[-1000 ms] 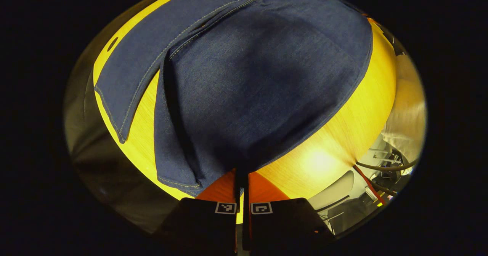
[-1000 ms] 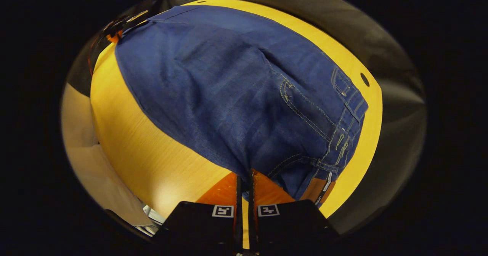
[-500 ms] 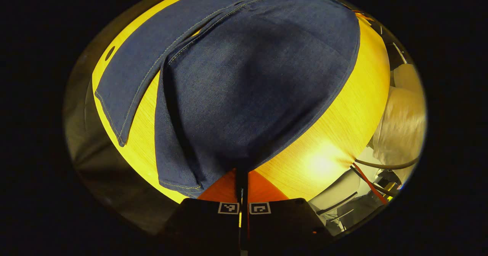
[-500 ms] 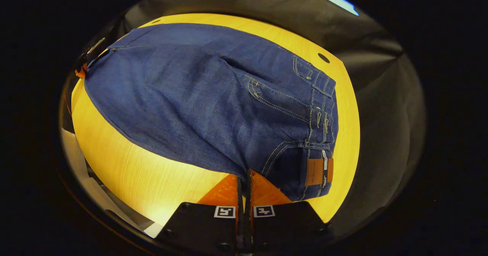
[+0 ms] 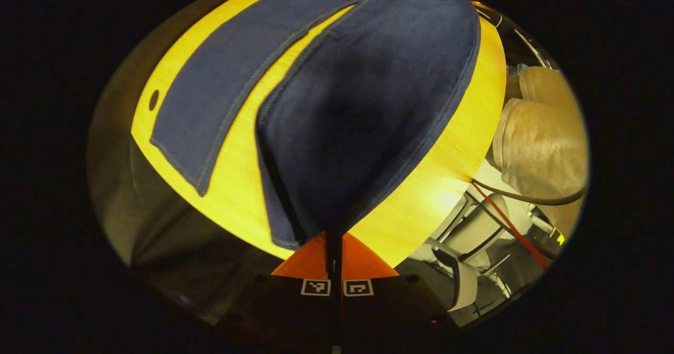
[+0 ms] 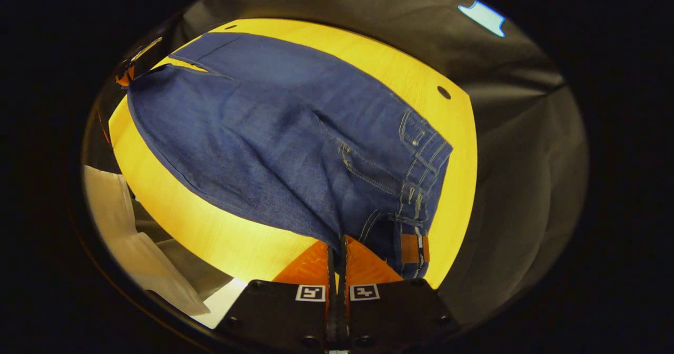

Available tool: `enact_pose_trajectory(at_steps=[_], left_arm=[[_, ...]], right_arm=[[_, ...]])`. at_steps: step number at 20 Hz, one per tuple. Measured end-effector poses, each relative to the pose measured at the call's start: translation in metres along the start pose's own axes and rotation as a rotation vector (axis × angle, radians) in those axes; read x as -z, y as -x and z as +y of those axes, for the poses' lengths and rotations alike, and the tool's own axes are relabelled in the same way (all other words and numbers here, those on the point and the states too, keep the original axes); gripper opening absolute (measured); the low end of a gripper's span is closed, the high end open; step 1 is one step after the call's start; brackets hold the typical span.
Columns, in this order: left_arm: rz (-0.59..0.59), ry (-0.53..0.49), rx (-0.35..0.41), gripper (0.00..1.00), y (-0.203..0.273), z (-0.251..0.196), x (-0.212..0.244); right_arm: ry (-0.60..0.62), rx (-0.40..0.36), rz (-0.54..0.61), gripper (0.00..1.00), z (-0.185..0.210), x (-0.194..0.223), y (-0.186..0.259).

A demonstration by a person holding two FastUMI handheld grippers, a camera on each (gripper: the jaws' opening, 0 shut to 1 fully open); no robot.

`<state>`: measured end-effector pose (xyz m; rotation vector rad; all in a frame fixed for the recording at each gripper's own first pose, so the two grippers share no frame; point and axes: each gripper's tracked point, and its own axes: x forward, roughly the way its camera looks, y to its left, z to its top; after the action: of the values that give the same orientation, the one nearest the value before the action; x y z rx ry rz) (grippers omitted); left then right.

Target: Grasp the waist and the cuffs of the jeans and fold them to make the two legs overlap; first hold the waist and fold one-third of the jeans toward the cuffs, then hold the cuffs and fold the remaining one-third in the same direction to finish folding.

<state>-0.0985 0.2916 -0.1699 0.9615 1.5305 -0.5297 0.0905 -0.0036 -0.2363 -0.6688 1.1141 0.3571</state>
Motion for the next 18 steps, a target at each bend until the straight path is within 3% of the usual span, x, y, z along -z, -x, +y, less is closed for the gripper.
enact_pose_trajectory(at_steps=[7,13,18], left_arm=[[0.033,-0.03,-0.125,0.0,0.071,0.087,-0.016],[-0.004,0.003,-0.205,0.0,0.074,0.173,-0.068],[-0.041,0.028,-0.307,0.0,0.052,0.243,-0.119]], right_arm=[[-0.132,-0.008,-0.052,0.02,-0.032,-0.084,0.036],[-0.27,-0.045,-0.089,0.03,-0.066,-0.134,-0.007],[-0.382,-0.049,-0.128,0.02,-0.089,-0.174,-0.074]])
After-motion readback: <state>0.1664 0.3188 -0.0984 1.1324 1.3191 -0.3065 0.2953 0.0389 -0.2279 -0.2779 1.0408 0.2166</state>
